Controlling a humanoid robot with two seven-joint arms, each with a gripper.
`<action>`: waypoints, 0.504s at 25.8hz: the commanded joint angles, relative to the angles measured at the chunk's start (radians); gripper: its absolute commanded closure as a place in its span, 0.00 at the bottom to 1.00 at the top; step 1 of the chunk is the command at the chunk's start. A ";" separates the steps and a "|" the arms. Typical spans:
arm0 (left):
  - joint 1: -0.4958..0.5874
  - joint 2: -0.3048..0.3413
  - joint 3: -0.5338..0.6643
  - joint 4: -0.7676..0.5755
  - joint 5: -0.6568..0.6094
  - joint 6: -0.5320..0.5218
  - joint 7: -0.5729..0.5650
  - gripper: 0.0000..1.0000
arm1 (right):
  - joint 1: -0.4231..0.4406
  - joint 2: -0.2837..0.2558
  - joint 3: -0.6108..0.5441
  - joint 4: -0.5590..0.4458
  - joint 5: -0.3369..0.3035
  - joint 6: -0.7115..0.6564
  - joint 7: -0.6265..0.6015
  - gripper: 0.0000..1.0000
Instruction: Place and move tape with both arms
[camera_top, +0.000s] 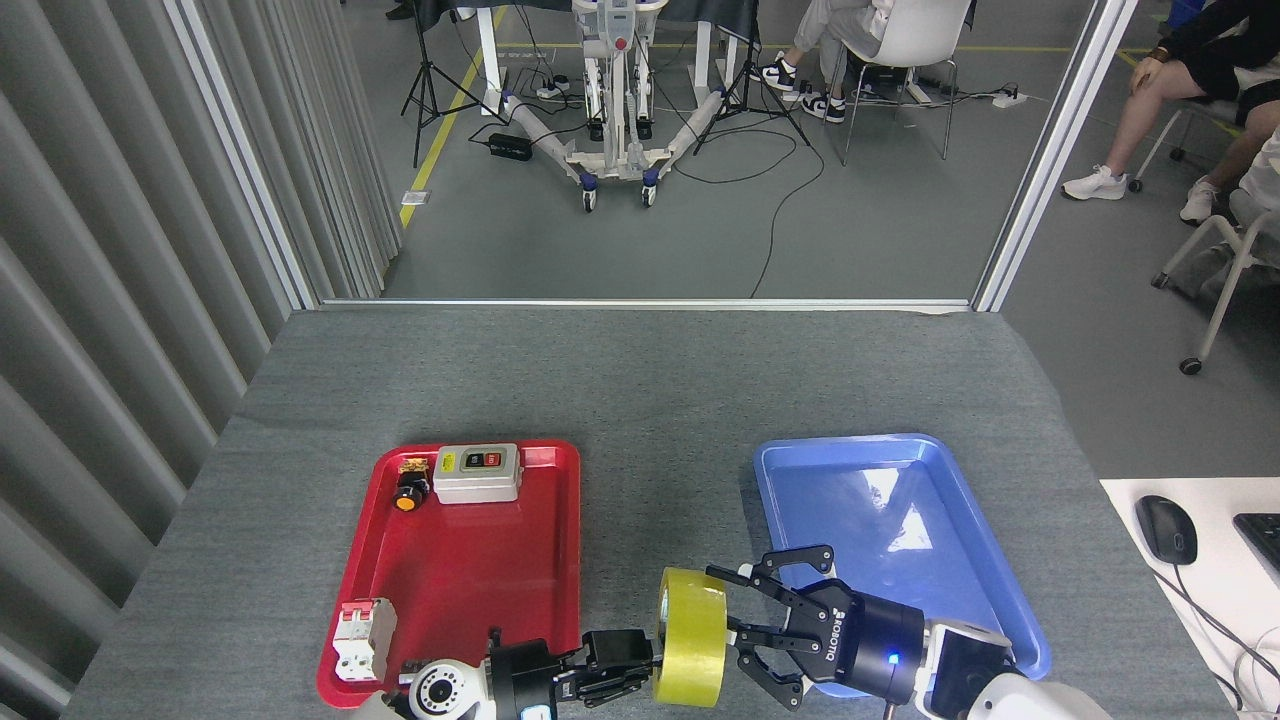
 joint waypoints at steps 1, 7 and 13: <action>0.000 0.000 0.000 0.000 0.000 0.001 -0.001 1.00 | 0.000 -0.001 0.000 0.000 0.002 0.002 0.001 0.68; 0.000 0.003 0.000 -0.001 0.000 0.001 0.000 1.00 | 0.000 -0.001 0.000 0.000 0.002 0.002 0.001 0.76; 0.000 0.008 0.000 0.000 -0.005 0.018 0.007 0.80 | 0.000 -0.003 0.000 0.000 0.012 0.002 0.001 0.84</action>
